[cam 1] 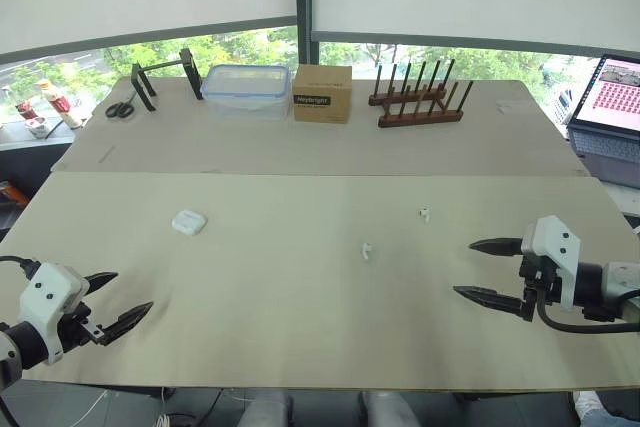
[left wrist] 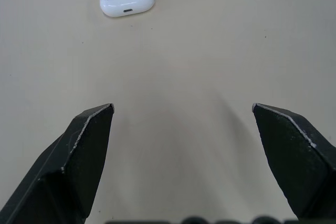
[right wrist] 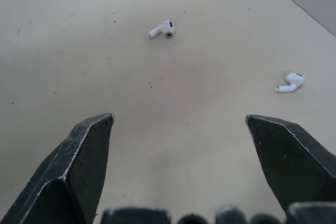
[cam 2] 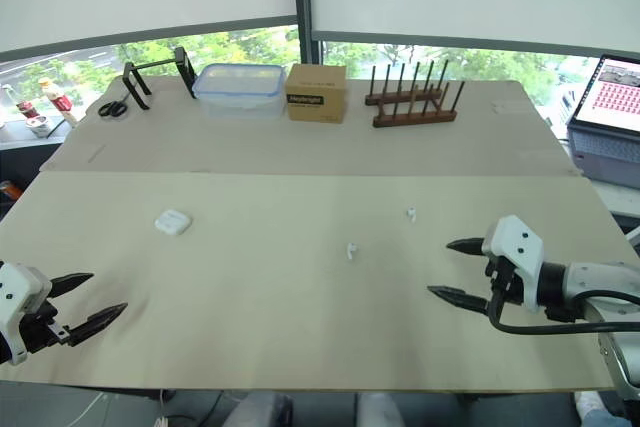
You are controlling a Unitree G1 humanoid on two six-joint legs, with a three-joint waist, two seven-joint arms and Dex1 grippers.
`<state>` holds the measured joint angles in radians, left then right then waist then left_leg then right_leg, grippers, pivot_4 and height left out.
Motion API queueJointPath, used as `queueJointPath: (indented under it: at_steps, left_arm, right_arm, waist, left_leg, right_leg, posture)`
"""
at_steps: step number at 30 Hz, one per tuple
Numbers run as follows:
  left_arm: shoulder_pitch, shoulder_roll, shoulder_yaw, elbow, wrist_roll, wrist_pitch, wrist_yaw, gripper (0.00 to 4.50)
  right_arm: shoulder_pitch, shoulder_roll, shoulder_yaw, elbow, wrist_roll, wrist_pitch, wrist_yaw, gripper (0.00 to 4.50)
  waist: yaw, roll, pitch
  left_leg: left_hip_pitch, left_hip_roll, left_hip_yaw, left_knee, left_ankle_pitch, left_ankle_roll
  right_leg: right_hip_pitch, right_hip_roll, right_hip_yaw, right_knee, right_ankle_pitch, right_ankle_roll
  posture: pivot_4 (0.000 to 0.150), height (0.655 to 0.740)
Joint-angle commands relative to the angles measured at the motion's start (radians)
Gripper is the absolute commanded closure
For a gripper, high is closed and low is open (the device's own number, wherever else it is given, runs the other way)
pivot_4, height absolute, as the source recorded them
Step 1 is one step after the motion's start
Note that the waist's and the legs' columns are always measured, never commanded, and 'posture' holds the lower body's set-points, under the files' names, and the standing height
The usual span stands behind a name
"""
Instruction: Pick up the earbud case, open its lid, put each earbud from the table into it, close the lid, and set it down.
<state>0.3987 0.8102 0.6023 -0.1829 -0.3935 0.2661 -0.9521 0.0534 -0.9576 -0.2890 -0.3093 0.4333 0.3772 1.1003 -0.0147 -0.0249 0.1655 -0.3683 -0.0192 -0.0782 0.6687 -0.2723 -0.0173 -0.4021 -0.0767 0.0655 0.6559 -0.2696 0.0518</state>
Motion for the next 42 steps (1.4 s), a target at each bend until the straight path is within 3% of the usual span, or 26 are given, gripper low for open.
queueJointPath:
  at_steps: [1, 4, 8, 25, 31, 42]
  left_arm:
    - [-0.015, 0.011, 0.001, 0.025, -0.001, -0.028, -0.018, 0.00]
    - [-0.033, 0.022, -0.005, 0.073, 0.016, -0.066, -0.038, 0.00]
    - [-0.072, 0.024, 0.037, 0.111, -0.066, -0.047, -0.092, 0.00]
    - [-0.101, 0.057, 0.039, 0.157, -0.088, -0.032, -0.127, 0.00]
    - [-0.278, 0.067, -0.051, 0.260, -0.059, -0.029, -0.095, 0.00]
    - [-0.650, 0.021, -0.274, 0.528, 0.041, -0.061, -0.047, 0.00]
  right_arm:
    - [-0.012, -0.017, -0.030, -0.036, 0.016, 0.016, -0.010, 0.02]
    - [-0.014, -0.018, -0.036, -0.034, 0.017, 0.022, -0.013, 0.02]
    - [-0.010, -0.015, -0.044, -0.027, 0.024, 0.023, -0.007, 0.02]
    - [0.039, -0.015, -0.080, -0.027, 0.024, -0.016, 0.027, 0.02]
    - [-0.041, 0.006, 0.003, -0.100, 0.060, -0.014, 0.032, 0.02]
    - [-0.336, 0.121, 0.220, -0.202, 0.134, 0.091, -0.031, 0.02]
  waist:
    - [0.000, 0.000, 0.000]
    - [0.001, 0.000, 0.000]
    - [0.001, 0.000, 0.000]
    - [0.000, 0.000, 0.000]
    - [0.002, 0.000, 0.000]
    - [-0.001, -0.001, 0.000]
  left_leg:
    - [0.000, 0.000, 0.000, 0.000, 0.000, 0.000]
    - [0.000, 0.000, 0.000, 0.000, 0.000, 0.000]
    - [0.000, 0.000, 0.000, 0.000, 0.000, 0.000]
    - [0.000, 0.000, 0.000, 0.000, 0.000, 0.000]
    - [0.000, 0.000, 0.000, 0.000, 0.000, 0.000]
    - [-0.002, -0.001, -0.004, 0.000, 0.000, 0.000]
  right_leg:
    - [0.000, 0.000, 0.000, 0.000, 0.000, 0.000]
    - [0.000, 0.000, 0.000, 0.000, 0.000, 0.000]
    - [0.000, 0.000, 0.000, 0.000, 0.000, 0.000]
    - [0.000, 0.000, 0.000, 0.000, 0.000, 0.000]
    - [0.000, 0.000, -0.001, 0.001, 0.000, 0.000]
    - [-0.003, 0.000, -0.001, 0.001, 0.000, 0.000]
  posture:
    - [0.150, 0.7400]
    - [0.150, 0.7400]
    - [0.150, 0.7400]
    - [0.150, 0.7400]
    - [0.150, 0.7400]
    - [0.150, 0.7400]
